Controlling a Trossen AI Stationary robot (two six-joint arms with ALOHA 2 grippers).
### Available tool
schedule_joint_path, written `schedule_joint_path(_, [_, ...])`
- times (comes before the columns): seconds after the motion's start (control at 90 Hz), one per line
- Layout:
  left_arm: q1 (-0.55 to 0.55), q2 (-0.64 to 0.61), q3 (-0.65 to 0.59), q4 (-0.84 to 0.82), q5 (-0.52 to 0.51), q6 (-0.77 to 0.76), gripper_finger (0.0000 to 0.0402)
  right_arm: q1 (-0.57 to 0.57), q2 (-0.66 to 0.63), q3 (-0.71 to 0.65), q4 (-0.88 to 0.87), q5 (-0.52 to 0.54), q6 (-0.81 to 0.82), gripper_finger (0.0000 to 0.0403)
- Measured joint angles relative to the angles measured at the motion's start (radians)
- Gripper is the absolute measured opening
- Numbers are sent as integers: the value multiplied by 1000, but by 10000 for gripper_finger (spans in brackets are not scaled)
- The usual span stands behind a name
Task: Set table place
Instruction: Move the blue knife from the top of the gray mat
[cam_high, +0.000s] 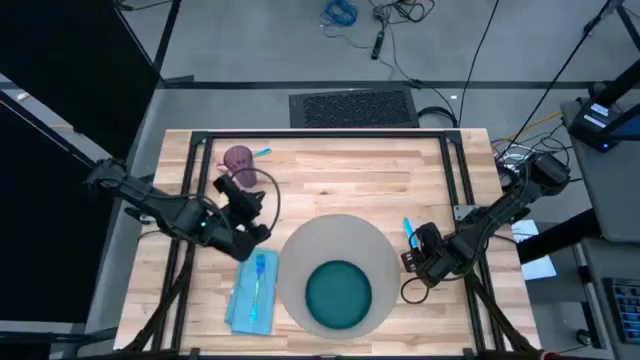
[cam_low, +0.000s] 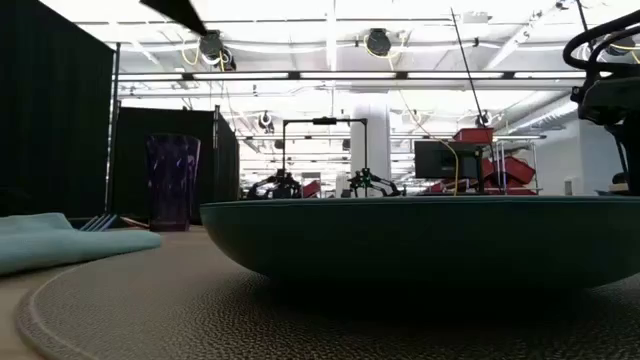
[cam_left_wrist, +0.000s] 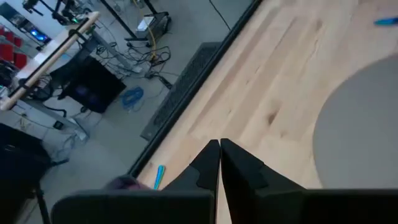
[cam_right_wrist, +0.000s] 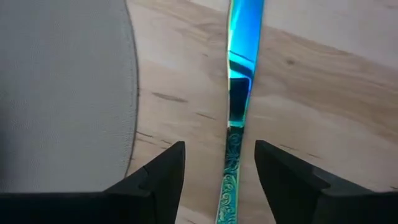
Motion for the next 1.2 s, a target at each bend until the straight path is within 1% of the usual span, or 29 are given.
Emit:
schedule_joint_path(0.111, [-75, -84, -124, 78, -57, -35, 0, 0, 0, 0, -2, 1, -10, 173])
schedule_joint_path(0.222, [-161, -217, -267, 248, -74, 8, 0, 0, 0, 0, -4, 2, -20, 173])
schedule_joint_path(0.311, [-199, -332, -403, 486, -90, 113, 0, 0, 0, 0, -3, 2, -26, 173])
schedule_joint_path(0.422, [-200, -451, -579, 809, -86, 317, 0, 0, 0, 0, -2, 2, -35, 173])
schedule_joint_path(0.467, [-190, -498, -634, 893, -85, 380, 0, 0, 0, 0, -2, 2, -35, 173])
schedule_joint_path(0.511, [-171, -545, -677, 954, -85, 405, 0, 0, 0, 0, 2, 2, -35, 173])
schedule_joint_path(0.544, [-151, -575, -701, 976, -85, 403, 0, 0, 0, 0, 2, 2, -34, 173])
schedule_joint_path(0.622, [-108, -624, -736, 985, -86, 346, 0, 0, 0, 0, 3, 0, -24, 173])
schedule_joint_path(0.678, [-84, -636, -740, 980, -85, 316, 0, 0, 0, 0, 2, -7, -20, 173])
schedule_joint_path(0.744, [-66, -638, -741, 978, -85, 319, 0, 0, 0, 0, -2, -22, -19, 173])
schedule_joint_path(0.944, [-58, -630, -742, 978, -71, 344, 0, 0, 2, 0, 1, -25, -17, 173])
schedule_joint_path(1.022, [-58, -625, -742, 976, -51, 345, 0, 0, 12, 0, 1, -25, -18, 173])
schedule_joint_path(1.2, [-58, -625, -742, 978, -24, 363, 0, 0, 65, 1, 13, -25, -33, 173])
